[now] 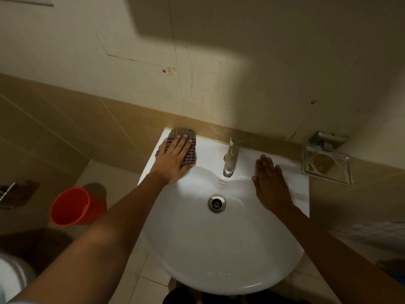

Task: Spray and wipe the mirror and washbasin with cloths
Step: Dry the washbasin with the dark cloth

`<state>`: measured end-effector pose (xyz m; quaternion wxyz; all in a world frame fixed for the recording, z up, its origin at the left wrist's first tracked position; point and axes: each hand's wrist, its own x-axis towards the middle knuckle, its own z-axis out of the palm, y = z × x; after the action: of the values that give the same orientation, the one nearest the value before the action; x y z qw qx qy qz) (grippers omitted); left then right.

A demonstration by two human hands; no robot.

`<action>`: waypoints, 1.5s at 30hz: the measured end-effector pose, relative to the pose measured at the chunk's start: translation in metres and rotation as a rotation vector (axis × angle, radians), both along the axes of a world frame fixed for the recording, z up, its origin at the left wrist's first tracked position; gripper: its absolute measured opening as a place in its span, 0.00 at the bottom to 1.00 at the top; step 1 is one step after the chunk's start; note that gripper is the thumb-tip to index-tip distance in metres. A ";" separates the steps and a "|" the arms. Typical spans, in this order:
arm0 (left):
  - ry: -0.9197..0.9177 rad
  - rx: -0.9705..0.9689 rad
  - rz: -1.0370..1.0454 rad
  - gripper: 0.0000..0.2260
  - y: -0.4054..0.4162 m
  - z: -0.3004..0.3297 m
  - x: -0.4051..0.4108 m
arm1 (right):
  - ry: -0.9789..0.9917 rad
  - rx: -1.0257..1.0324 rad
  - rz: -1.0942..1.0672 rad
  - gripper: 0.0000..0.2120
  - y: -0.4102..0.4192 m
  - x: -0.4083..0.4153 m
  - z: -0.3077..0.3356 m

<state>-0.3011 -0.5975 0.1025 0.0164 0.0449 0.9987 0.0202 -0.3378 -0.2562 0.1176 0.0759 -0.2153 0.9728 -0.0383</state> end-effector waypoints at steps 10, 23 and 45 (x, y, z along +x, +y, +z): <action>-0.056 0.096 -0.027 0.37 0.039 0.003 0.001 | -0.022 -0.018 -0.058 0.31 0.001 0.004 0.004; 0.048 0.148 -0.283 0.32 0.065 -0.008 -0.017 | -0.052 -0.017 -0.261 0.27 0.019 0.033 0.012; -0.064 0.179 -0.248 0.36 0.193 -0.006 0.013 | -0.123 0.004 -0.164 0.32 0.091 0.034 0.019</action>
<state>-0.2882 -0.4045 0.0964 0.0466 0.1684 0.9786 0.1085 -0.3034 -0.1652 0.1364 0.1324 -0.1322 0.9808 -0.0556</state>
